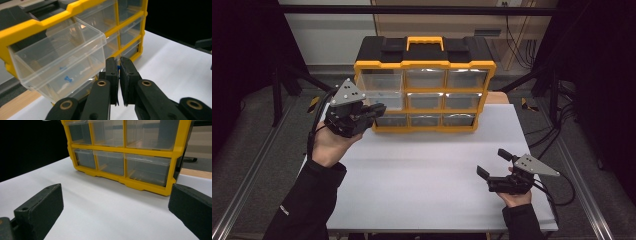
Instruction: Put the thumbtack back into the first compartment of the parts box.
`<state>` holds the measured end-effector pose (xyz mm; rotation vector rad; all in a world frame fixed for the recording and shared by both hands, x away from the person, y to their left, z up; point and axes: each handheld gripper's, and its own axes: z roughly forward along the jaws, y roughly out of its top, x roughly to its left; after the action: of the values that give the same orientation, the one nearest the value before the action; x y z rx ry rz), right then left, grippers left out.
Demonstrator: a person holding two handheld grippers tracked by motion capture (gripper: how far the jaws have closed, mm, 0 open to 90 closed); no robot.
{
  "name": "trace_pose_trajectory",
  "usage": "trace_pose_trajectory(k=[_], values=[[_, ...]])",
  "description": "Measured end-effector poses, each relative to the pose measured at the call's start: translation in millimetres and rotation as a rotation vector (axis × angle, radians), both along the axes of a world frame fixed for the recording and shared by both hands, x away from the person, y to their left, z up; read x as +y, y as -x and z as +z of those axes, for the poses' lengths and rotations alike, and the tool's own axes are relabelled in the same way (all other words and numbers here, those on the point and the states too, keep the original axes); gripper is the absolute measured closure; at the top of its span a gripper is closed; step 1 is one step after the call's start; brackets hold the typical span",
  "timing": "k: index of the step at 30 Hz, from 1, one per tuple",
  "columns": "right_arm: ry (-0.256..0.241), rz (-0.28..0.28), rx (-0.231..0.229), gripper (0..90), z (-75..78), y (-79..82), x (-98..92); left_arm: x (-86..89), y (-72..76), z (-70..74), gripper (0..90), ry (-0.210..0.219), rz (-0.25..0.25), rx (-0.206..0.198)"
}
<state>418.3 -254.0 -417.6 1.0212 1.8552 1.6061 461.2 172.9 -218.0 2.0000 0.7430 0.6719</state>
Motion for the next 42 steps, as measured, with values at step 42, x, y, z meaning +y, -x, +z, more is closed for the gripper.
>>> trace_pose_trajectory(k=[42], values=[[-0.001, 0.001, 0.001, 0.4, 0.0, 0.0, -0.2, 4.4, -51.9, 25.9, 84.7, 0.014, 0.087, -0.032]])
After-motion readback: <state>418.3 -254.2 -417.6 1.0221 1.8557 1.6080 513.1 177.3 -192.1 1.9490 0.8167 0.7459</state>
